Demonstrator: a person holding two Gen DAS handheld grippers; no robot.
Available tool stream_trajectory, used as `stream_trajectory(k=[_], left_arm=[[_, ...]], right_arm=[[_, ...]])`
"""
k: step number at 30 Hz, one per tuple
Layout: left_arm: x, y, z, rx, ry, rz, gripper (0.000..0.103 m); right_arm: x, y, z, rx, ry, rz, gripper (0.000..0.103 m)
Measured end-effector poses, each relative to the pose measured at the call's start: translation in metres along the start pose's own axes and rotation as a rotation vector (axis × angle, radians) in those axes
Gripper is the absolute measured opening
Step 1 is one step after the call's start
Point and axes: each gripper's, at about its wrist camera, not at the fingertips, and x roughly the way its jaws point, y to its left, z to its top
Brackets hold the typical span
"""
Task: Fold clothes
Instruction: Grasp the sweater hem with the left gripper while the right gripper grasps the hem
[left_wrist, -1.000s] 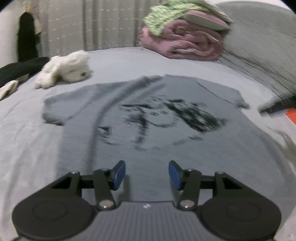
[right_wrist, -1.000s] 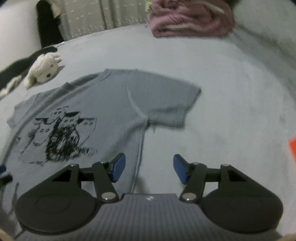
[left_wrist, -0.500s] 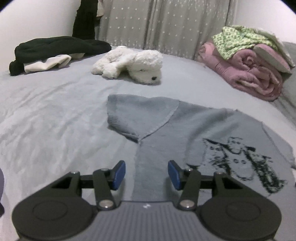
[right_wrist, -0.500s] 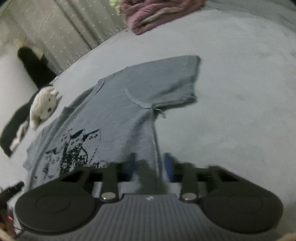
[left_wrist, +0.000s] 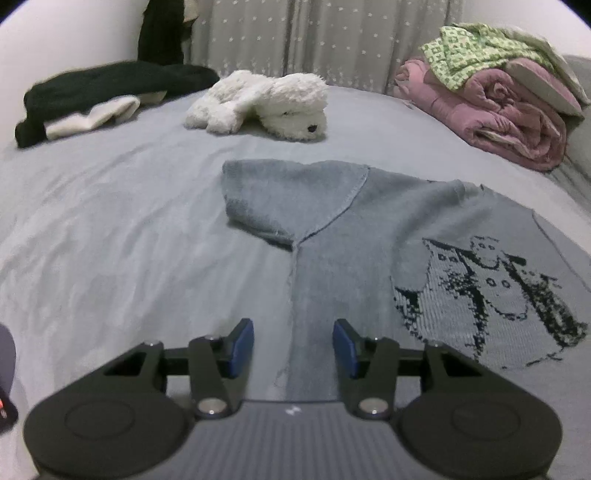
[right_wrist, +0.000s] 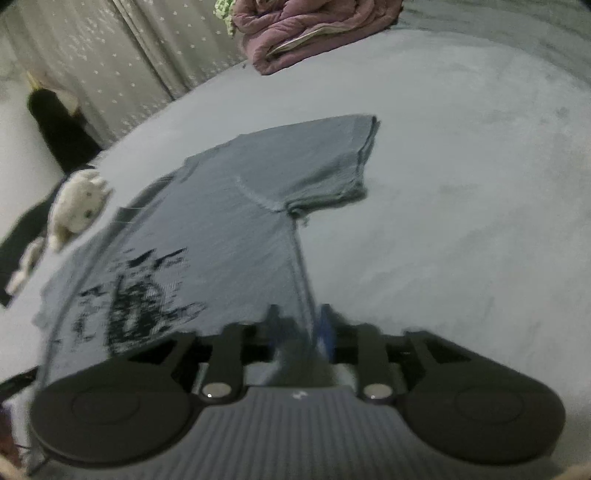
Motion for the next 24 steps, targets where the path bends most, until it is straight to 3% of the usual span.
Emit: stream_trajectory(k=[5,7,8,9,10,13,17,19,21,22,24], left_arm=[[-0.004,0.006,-0.007,-0.006,0.018,-0.032,0.032],[-0.005,0.008,-0.009,-0.006,0.024,-0.047,0.013],[-0.006,0.006,-0.01,-0.006,0.025,-0.055,0.005],[-0.007,0.005,-0.011,-0.004,0.018,-0.05,0.004],[-0.011,0.003,-0.012,-0.002,0.001,-0.026,0.003],[-0.024,0.001,-0.014,-0.012,-0.058,0.054,0.003],[-0.016,0.002,-0.019,0.008,-0.021,0.053,0.005],[-0.018,0.001,-0.019,0.022,-0.006,0.038,0.007],[-0.022,0.004,-0.018,0.021,0.021,-0.003,0.03],[-0.025,0.005,-0.018,0.018,0.038,-0.027,0.036],[-0.031,0.008,-0.022,0.016,0.07,-0.07,0.04]], right_arm=[[-0.009,0.012,-0.012,-0.077,0.036,0.006,0.04],[-0.011,0.019,-0.019,-0.141,0.045,-0.024,0.019],[-0.012,0.023,-0.022,-0.171,0.047,-0.039,0.015],[-0.012,0.026,-0.024,-0.192,0.043,-0.053,0.007],[-0.013,0.027,-0.025,-0.198,0.038,-0.063,0.006],[-0.017,0.024,-0.024,-0.181,0.025,-0.081,0.006],[-0.017,0.022,-0.027,-0.185,0.029,-0.09,0.008],[-0.019,0.024,-0.028,-0.204,0.031,-0.081,0.016],[-0.024,0.022,-0.029,-0.205,0.051,-0.054,0.023],[-0.026,0.021,-0.03,-0.204,0.064,-0.037,0.034],[-0.033,0.017,-0.033,-0.205,0.092,0.004,0.04]])
